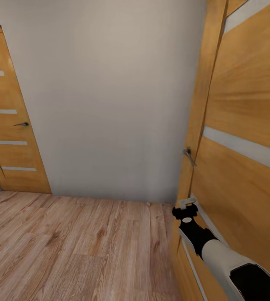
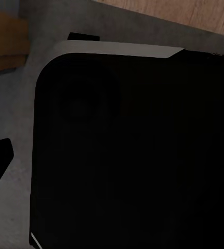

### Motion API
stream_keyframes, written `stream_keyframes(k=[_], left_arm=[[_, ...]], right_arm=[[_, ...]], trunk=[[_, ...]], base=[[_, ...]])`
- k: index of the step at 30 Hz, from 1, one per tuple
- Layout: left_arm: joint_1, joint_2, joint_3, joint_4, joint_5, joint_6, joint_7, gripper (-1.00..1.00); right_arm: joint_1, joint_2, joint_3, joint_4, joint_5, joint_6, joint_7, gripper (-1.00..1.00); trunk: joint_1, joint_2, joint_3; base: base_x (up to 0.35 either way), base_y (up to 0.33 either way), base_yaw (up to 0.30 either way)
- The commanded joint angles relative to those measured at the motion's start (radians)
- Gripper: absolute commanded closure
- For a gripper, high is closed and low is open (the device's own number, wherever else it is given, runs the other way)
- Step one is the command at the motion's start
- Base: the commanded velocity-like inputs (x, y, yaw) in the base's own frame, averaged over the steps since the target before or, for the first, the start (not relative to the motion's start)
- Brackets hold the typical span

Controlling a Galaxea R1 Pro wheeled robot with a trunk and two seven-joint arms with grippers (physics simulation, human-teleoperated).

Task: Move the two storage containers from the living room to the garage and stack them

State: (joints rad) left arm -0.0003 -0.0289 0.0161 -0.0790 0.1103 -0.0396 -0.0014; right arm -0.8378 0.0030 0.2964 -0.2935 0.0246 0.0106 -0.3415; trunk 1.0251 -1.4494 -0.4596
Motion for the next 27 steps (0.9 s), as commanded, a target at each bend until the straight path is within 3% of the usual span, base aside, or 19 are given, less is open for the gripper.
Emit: stream_keyframes(k=[1, 5, 9, 16, 22, 27], left_arm=[[0.000, 0.000, 0.001, -0.001, 0.009, -0.002, 0.000, -1.00], [0.000, 0.000, 0.001, -0.001, 0.009, -0.002, 0.000, -1.00], [0.000, 0.000, 0.001, -0.001, 0.009, -0.002, 0.000, -1.00], [0.000, 0.000, 0.001, -0.001, 0.009, -0.002, 0.000, -1.00], [0.000, 0.000, 0.001, -0.001, 0.009, -0.002, 0.000, -1.00], [0.000, 0.000, 0.001, -0.001, 0.009, -0.002, 0.000, -1.00]], right_arm=[[-0.011, -0.013, -0.017, 0.003, 0.012, 0.002, -0.011, -1.00], [-0.023, -0.042, -0.058, 0.006, 0.011, 0.003, -0.011, -1.00], [-0.027, -0.075, -0.073, 0.006, 0.011, 0.004, -0.011, -1.00], [-0.033, -0.116, -0.079, 0.007, 0.010, 0.005, -0.011, -1.00], [-0.033, -0.129, -0.080, 0.007, 0.010, 0.007, -0.011, -1.00], [-0.033, -0.175, -0.083, 0.008, 0.009, 0.007, -0.011, -1.00]], trunk=[[0.000, -0.001, -0.001], [0.000, -0.001, -0.001], [0.000, -0.001, -0.001], [0.000, -0.001, -0.001], [0.000, -0.001, -0.001], [0.000, -0.001, -0.001]], base=[[0.000, 0.000, 0.000], [0.000, 0.000, 0.000], [0.000, 0.000, 0.000], [0.000, 0.000, 0.000], [0.000, 0.000, 0.000], [0.000, 0.000, 0.000]])
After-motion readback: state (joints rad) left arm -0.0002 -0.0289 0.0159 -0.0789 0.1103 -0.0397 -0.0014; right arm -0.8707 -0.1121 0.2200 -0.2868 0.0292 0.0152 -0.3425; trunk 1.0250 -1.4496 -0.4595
